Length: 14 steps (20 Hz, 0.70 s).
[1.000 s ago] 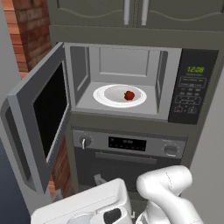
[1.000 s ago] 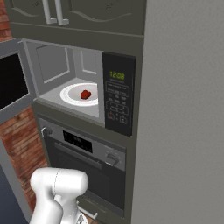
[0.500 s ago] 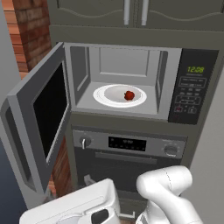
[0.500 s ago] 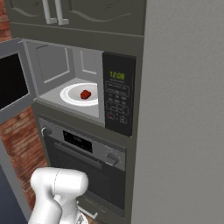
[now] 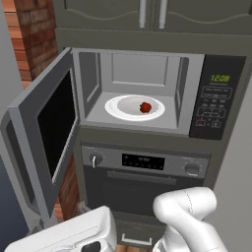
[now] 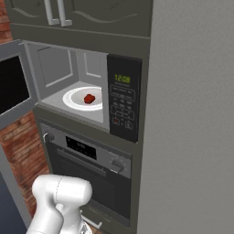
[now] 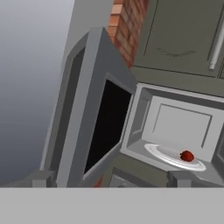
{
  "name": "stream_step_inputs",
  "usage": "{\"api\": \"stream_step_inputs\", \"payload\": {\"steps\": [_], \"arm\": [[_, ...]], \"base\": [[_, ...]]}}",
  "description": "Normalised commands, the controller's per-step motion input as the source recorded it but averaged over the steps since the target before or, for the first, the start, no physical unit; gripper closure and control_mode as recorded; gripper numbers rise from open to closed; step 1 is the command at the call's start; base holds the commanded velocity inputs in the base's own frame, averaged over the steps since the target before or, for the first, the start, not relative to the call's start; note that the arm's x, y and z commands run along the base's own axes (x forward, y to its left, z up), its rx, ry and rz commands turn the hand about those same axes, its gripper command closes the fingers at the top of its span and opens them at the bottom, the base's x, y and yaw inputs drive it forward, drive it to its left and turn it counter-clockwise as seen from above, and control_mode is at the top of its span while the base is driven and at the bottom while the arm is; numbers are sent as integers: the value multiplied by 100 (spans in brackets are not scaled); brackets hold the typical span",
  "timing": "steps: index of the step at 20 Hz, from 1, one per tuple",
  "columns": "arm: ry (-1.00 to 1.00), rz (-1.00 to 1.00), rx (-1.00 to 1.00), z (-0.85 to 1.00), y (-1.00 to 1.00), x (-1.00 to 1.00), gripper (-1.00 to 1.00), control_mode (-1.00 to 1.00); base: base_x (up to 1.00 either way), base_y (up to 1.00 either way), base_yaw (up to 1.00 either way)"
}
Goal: Pick the bell pepper from the counter and place it in the microwave. Then turn on the microwave.
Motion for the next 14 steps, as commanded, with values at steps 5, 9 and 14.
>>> {"api": "stream_step_inputs", "payload": {"steps": [5, 9, 14], "arm": [[0, -2, 0, -8, 16, 1, -100, -100], [0, -4, 0, -4, 10, 7, -100, -100], [0, -3, 0, -6, 7, 10, -100, -100]], "base": [[0, 0, 0], [0, 0, 0], [0, 0, 0]]}}
